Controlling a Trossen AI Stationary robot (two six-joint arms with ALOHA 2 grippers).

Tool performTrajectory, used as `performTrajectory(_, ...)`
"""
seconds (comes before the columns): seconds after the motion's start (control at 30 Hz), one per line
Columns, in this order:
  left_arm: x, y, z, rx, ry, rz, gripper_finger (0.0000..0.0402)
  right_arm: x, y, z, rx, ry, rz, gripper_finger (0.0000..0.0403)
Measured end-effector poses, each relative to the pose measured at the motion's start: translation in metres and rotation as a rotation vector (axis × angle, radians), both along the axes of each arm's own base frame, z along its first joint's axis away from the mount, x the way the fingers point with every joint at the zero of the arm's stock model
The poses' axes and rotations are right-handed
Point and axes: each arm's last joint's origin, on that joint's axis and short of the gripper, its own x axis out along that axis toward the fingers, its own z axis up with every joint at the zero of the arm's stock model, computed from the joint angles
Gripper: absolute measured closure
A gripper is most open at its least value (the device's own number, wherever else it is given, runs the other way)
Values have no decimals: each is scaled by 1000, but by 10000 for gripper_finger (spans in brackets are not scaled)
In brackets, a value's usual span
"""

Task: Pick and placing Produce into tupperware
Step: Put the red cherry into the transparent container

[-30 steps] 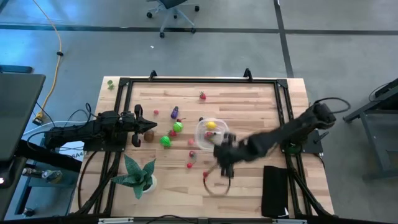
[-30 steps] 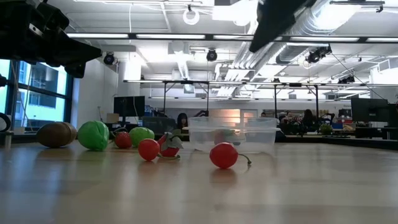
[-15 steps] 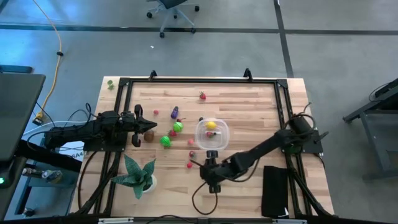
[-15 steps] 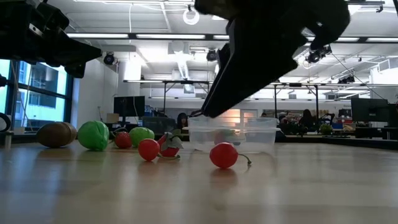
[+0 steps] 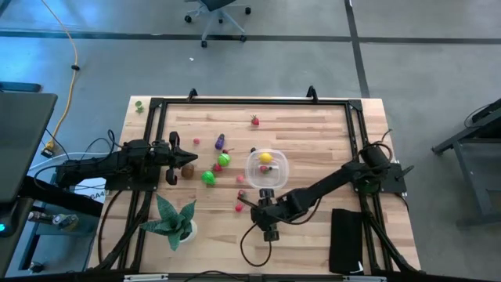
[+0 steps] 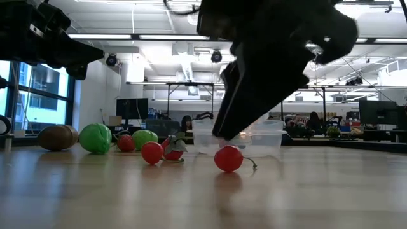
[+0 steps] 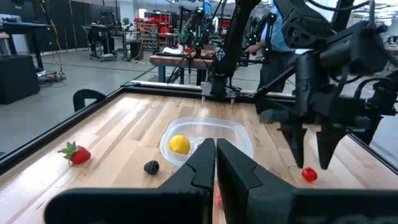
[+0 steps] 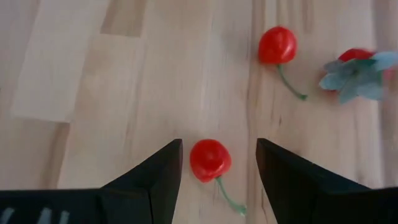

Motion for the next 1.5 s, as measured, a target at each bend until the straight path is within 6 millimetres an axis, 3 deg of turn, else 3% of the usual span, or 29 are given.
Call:
performTrajectory(0.2, 0, 0, 0, 0, 0, 0, 396, 5, -5, -19, 25, 60, 11, 206)
performTrajectory(0.57, 0, 0, 0, 0, 0, -1, 396, 5, -6, -19, 24, 63, 4, 210)
performTrajectory(1.0, 0, 0, 0, 1, 0, 0, 396, 5, -6, -19, 27, 64, 5, 284)
performTrajectory(1.27, 0, 0, 0, 0, 0, 0, 396, 5, -6, -19, 24, 58, 11, 304)
performTrajectory(1.37, 0, 0, 0, 0, 0, 0, 396, 5, -6, -15, 20, 50, 21, 305)
performTrajectory(1.5, 0, 0, 0, 0, 0, 0, 396, 2, -10, 7, 22, 1, 10, 306)
